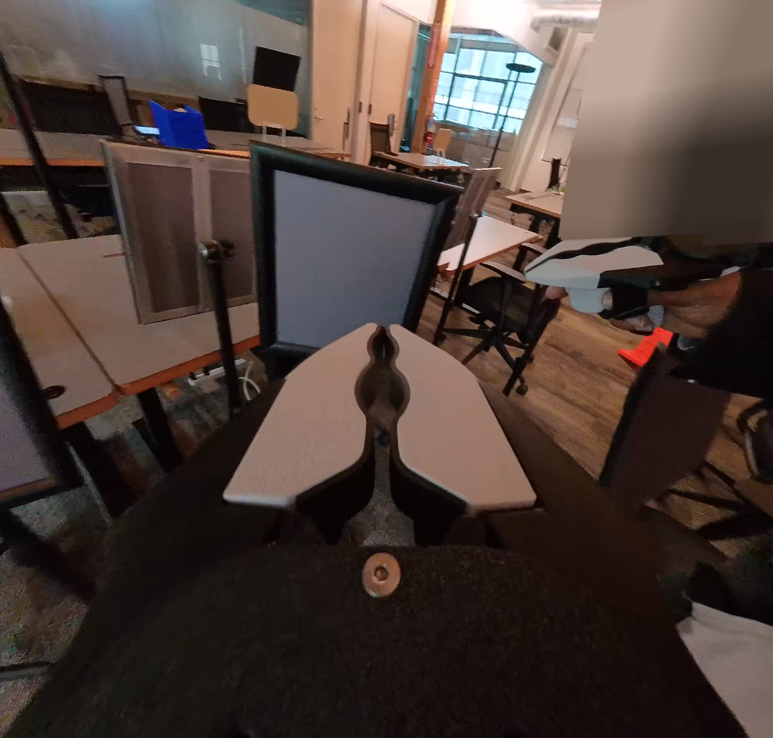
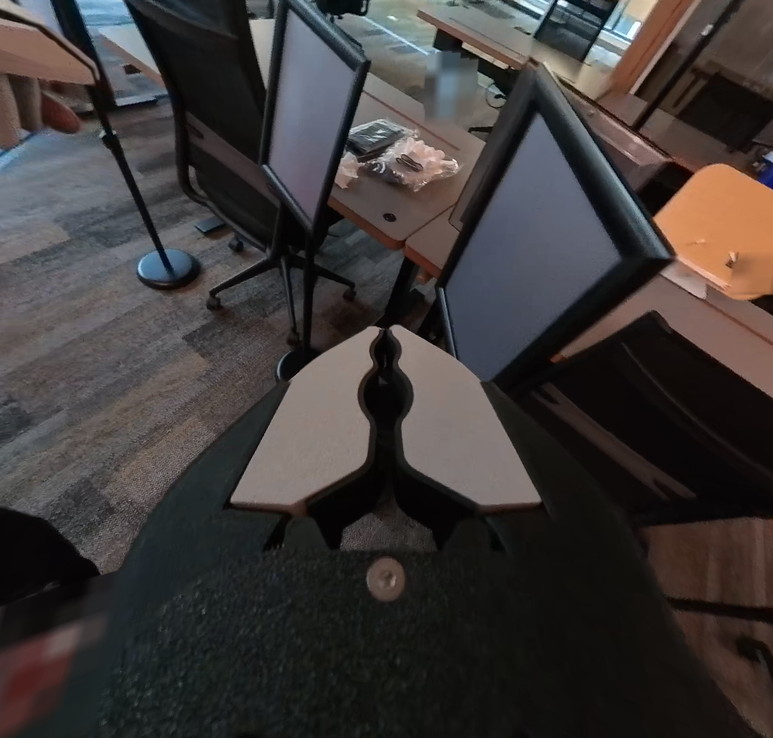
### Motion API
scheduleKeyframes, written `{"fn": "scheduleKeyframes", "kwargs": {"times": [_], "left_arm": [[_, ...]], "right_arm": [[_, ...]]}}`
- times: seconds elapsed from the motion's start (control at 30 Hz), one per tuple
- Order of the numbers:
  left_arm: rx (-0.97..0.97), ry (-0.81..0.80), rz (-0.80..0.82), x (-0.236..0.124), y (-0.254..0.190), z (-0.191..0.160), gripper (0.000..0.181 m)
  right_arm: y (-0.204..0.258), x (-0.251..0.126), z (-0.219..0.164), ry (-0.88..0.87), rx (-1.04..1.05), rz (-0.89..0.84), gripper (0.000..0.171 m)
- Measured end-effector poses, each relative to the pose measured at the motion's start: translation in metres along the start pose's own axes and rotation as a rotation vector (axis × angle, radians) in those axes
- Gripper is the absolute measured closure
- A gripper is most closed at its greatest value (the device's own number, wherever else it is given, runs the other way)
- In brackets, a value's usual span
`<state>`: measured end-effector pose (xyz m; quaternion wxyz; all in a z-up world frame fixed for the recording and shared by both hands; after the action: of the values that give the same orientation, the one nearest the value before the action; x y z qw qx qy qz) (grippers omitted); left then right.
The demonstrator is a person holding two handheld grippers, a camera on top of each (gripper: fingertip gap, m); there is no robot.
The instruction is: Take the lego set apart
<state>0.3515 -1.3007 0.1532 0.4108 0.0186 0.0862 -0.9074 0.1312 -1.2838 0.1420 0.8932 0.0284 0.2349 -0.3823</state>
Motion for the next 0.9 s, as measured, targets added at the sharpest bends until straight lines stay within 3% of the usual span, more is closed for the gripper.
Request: {"fn": "scheduleKeyframes", "kwargs": {"times": [0.27,0.47,0.67,0.9], "left_arm": [[0.02,-0.039,0.323,-0.03,0.064,0.017,0.181],[0.012,-0.08,0.671,-0.099,0.099,0.028,0.181],[-0.053,-0.154,1.08,-0.231,0.148,0.019,0.181],[-0.133,-0.141,1.408,-0.409,0.221,-0.029,0.181]], "right_arm": [[0.006,0.082,0.046,-0.115,-0.095,0.354,0.171],[0.044,0.167,0.099,-0.216,-0.149,0.662,0.171],[0.141,0.258,0.17,-0.254,-0.256,0.935,0.171],[0.326,0.36,0.23,-0.226,-0.403,1.157,0.171]]}}
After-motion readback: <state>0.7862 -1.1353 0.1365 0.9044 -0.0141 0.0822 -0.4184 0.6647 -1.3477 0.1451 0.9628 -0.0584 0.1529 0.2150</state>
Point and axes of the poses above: each gripper's, where its closed fingertips meet, x out along the fingers, z out of its top, y = z × x across the jaws, the point moved 2 cm from there along -x, back along the fingers, and after that the axes turned 14 degrees about z, right-handed, at the moved point
